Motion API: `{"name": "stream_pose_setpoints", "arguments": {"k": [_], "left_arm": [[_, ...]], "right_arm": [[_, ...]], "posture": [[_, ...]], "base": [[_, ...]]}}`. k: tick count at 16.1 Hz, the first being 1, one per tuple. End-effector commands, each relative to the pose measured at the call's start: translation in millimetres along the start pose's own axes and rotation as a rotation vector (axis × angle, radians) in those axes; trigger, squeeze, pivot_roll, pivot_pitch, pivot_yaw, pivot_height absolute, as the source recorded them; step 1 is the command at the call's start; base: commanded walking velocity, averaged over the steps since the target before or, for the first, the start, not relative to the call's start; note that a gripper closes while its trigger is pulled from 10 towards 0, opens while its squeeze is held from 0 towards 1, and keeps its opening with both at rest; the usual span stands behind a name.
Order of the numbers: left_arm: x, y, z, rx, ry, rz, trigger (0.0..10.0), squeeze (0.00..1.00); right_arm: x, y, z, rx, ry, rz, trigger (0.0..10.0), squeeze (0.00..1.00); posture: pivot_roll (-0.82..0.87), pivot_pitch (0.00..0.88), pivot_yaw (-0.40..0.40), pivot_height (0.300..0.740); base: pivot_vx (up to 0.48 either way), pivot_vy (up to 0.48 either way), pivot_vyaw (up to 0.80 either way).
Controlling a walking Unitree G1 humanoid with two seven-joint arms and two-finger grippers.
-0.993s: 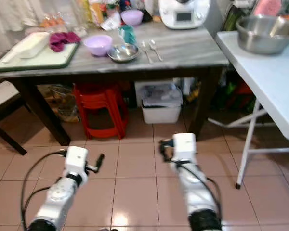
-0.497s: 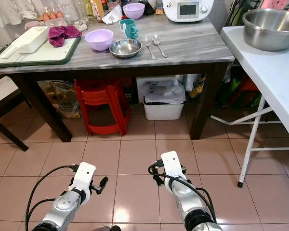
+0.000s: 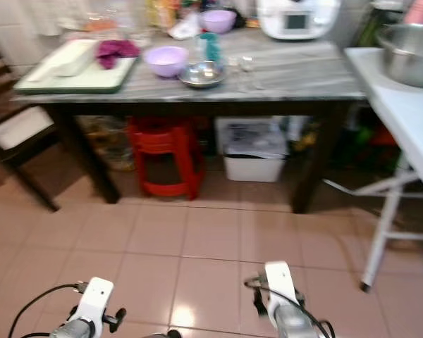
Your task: Setting the table
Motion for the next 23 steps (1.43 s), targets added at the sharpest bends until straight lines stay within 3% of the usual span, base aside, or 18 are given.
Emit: {"name": "stream_pose_setpoints", "arguments": {"k": [1, 5, 11, 23], "left_arm": [[-0.6, -4, -4.3, 0.01, 0.015, -0.021, 10.0, 0.0], [0.6, -4, 6.4, 0.045, -0.017, -0.031, 10.0, 0.0], [-1.8, -16, 0.2, 0.065, -0.011, -0.085, 10.0, 0.0], [-4.4, -27, -1.9, 0.069, 0.004, -0.127, 10.0, 0.0]], "right_arm": [[-0.6, -6, -8.9, -0.034, 0.033, -0.025, 10.0, 0.0], [-1.6, -12, -19.3, -0.098, 0.085, -0.04, 10.0, 0.0], [-1.6, -8, -36.3, -0.154, 0.129, -0.026, 10.0, 0.0], [-2.6, -13, -32.9, -0.227, 0.141, -0.034, 10.0, 0.0]], "posture": [[-0.13, 0.044, 0.049, 0.74], [-0.13, 0.035, 0.038, 0.74], [-0.13, 0.025, 0.049, 0.74], [-0.13, 0.023, 0.04, 0.74]], "base": [[0.0, 0.0, 0.8], [0.0, 0.0, 0.8], [0.0, 0.0, 0.8], [0.0, 0.0, 0.8]]}}
Point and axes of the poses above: a point about 5 cm out from each wrist's last joint towards the gripper, its own x axis pointing out of the wrist towards the gripper, its own y axis along the axis of the wrist's last joint, z = x × y, the point moved 5 cm from there along x, pointing out of the wrist towards the gripper, and after that the axes turned 3 degrees about x, right-handed, at the moved point
